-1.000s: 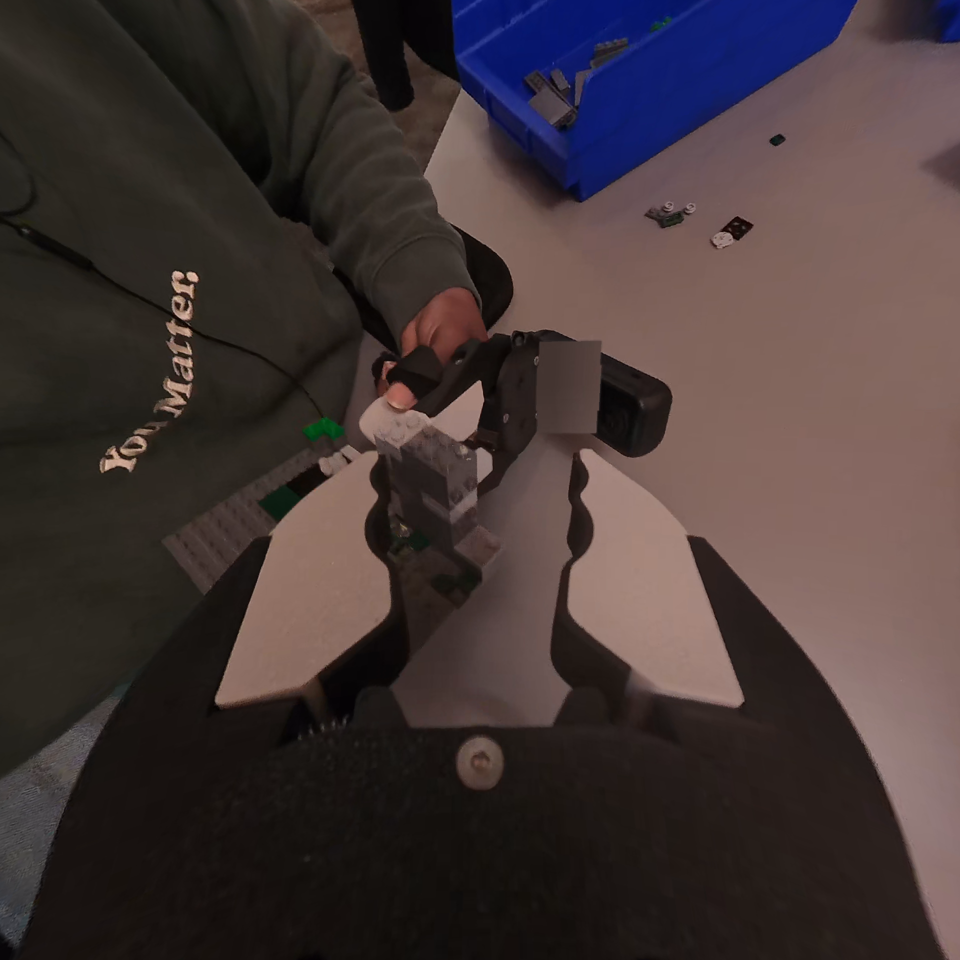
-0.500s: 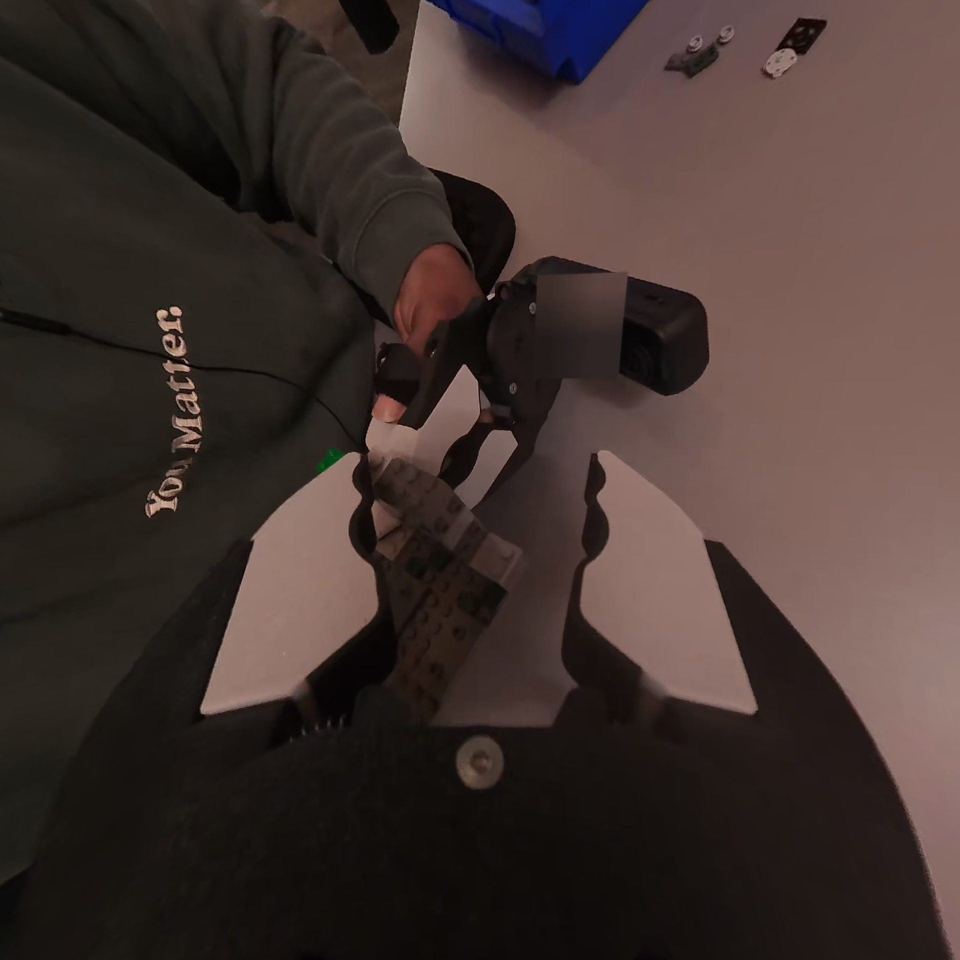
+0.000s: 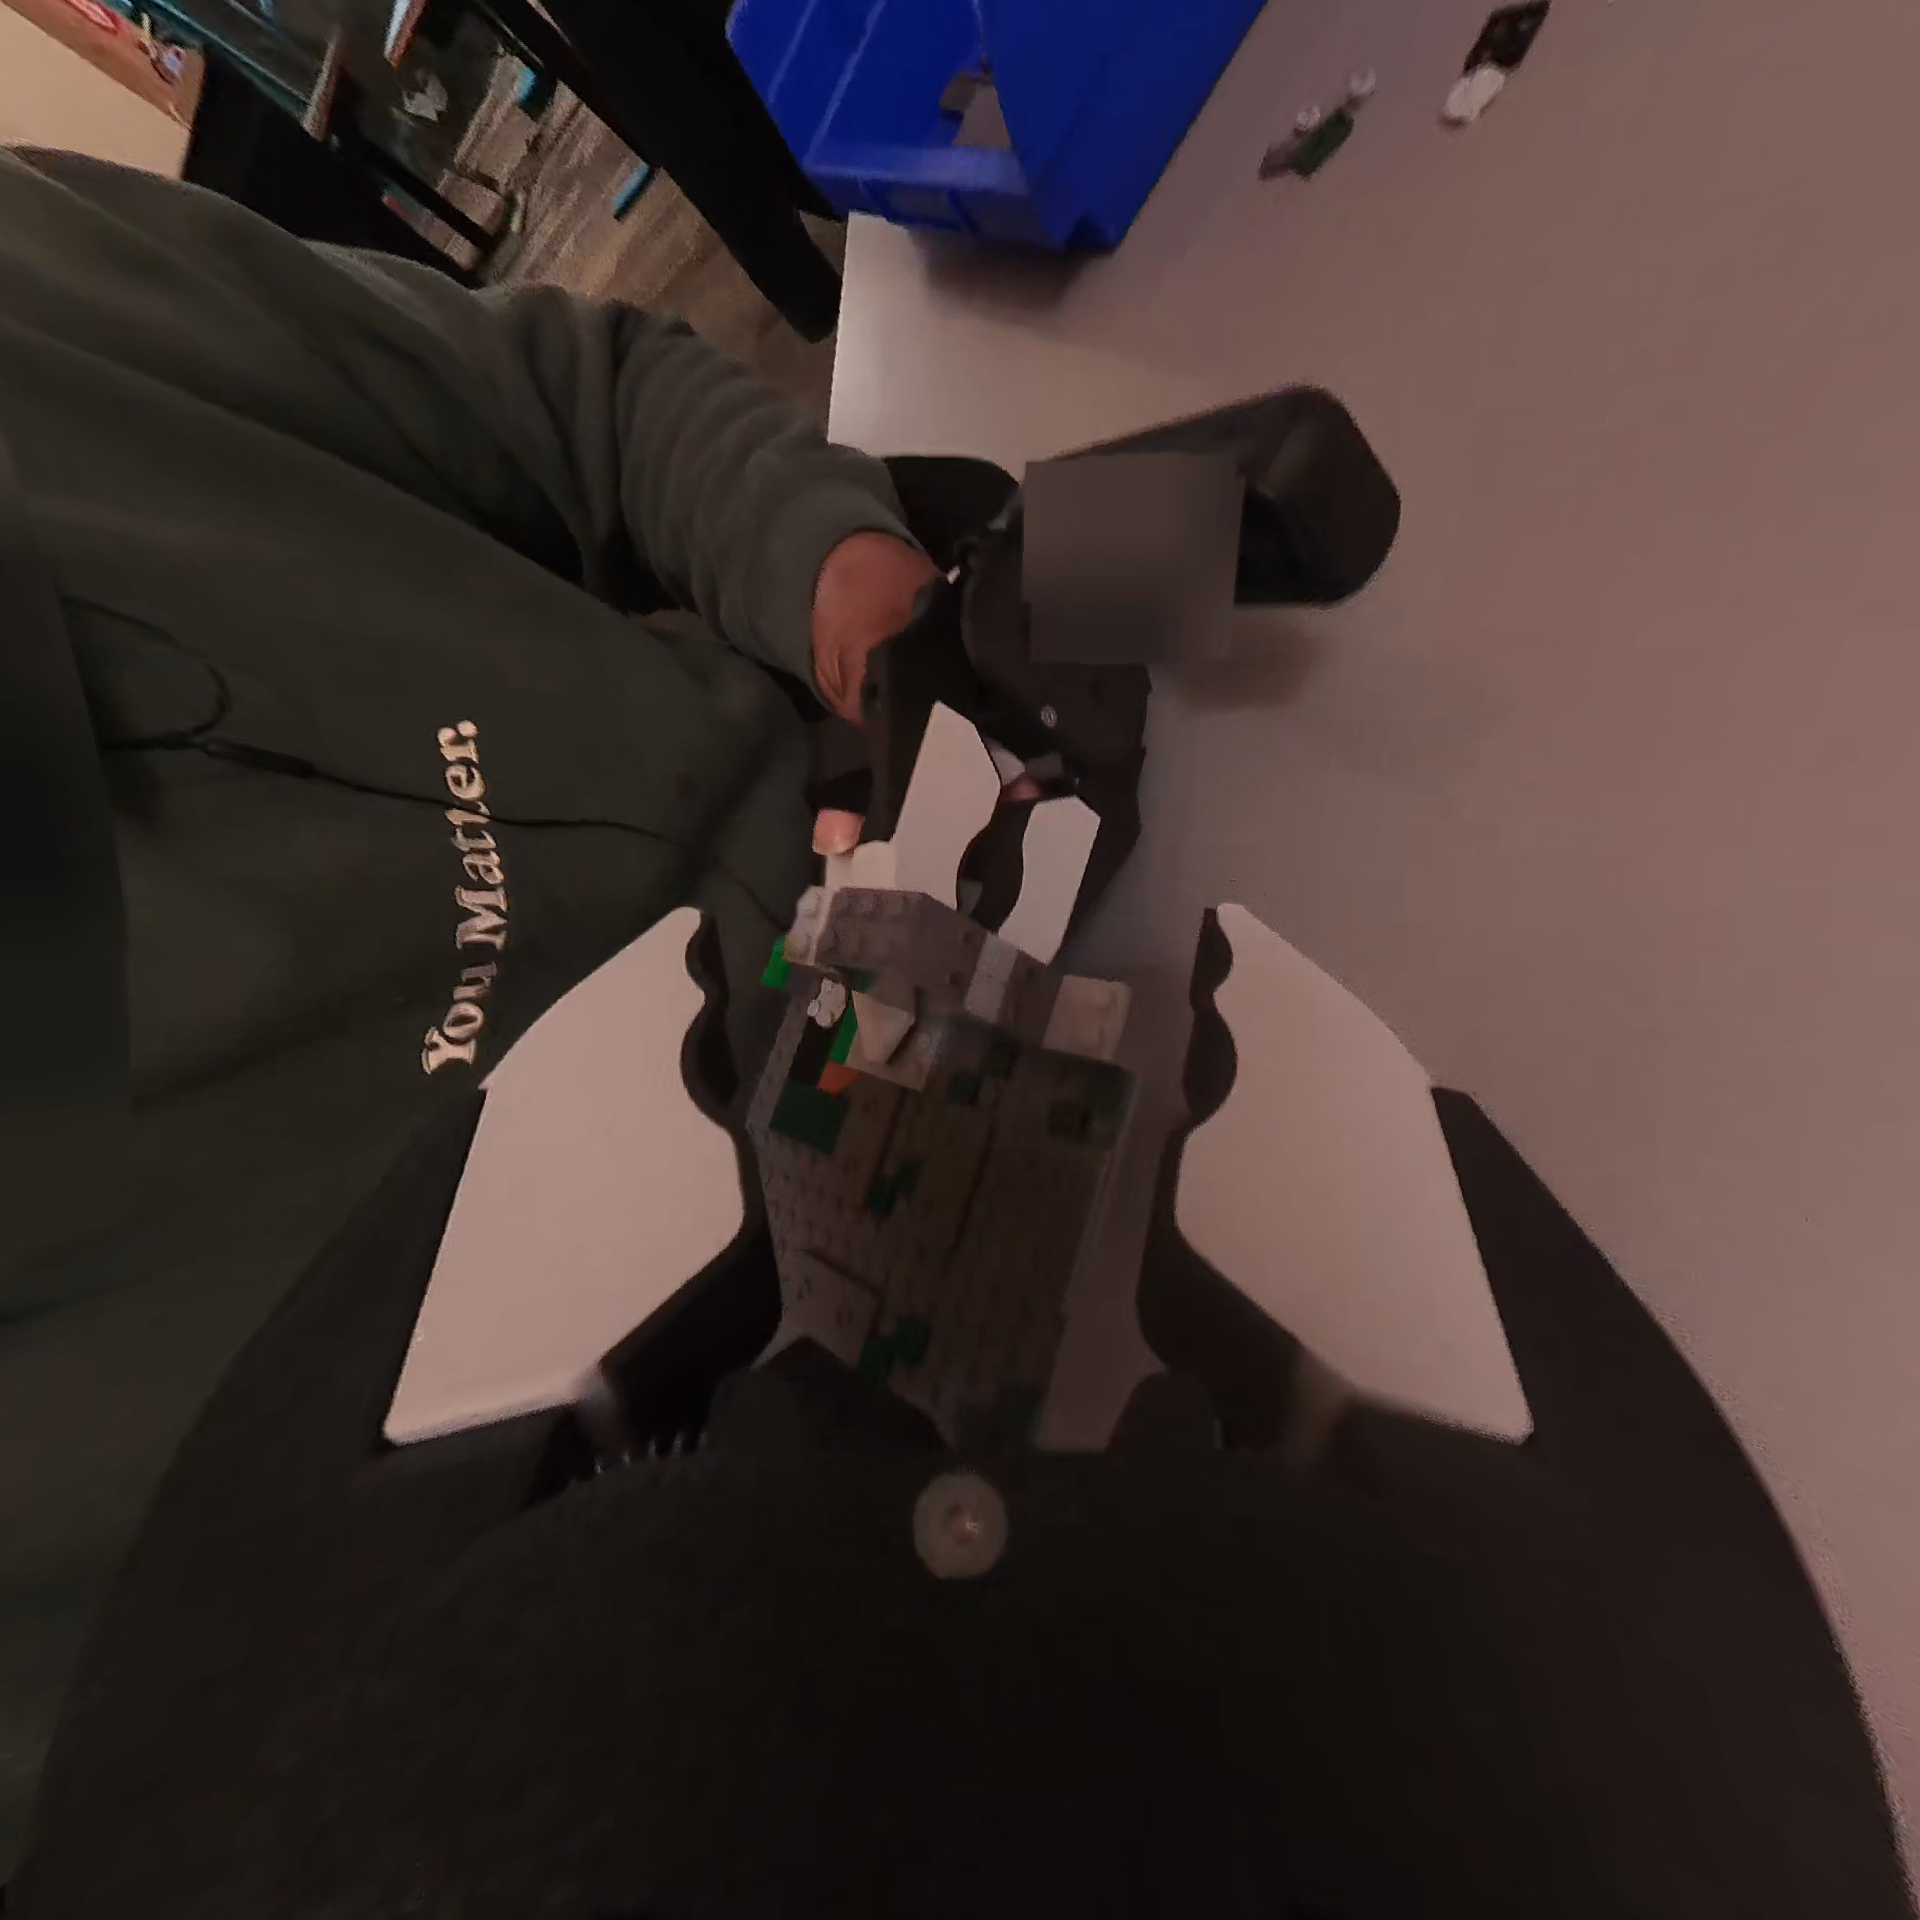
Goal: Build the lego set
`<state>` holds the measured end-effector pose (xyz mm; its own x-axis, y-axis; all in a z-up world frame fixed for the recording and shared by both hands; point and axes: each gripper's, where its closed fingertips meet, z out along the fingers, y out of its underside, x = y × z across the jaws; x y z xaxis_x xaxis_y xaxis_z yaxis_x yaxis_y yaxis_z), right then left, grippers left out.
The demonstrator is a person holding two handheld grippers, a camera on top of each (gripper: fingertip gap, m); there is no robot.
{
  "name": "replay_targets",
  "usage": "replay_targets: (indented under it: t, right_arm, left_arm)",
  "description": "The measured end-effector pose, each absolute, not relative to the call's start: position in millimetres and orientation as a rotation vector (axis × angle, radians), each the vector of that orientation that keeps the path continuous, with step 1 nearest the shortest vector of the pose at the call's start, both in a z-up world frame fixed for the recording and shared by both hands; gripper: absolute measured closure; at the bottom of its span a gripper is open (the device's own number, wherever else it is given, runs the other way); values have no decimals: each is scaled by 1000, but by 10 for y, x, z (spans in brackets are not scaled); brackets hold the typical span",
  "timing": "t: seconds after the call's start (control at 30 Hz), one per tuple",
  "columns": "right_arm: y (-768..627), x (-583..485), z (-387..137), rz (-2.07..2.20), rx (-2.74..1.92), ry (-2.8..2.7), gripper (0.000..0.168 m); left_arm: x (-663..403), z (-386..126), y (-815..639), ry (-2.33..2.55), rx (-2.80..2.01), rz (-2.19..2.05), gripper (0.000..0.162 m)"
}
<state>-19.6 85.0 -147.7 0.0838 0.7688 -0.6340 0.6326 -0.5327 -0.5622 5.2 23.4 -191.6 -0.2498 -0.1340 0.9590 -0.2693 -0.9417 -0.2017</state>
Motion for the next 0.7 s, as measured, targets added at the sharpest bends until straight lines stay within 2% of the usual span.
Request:
replay_targets:
  t: [0.27, 0.7]
  right_arm:
    - [747, -182, -1726, 1462, -2276, -1450, 79]
    - [655, -214, -1829, 1456, -2293, -1514, 79]
  left_arm:
    - [70, -2013, 244, -540, 1979, 2306, 152]
    - [52, -2044, 239, -638, 2077, 2278, 152]
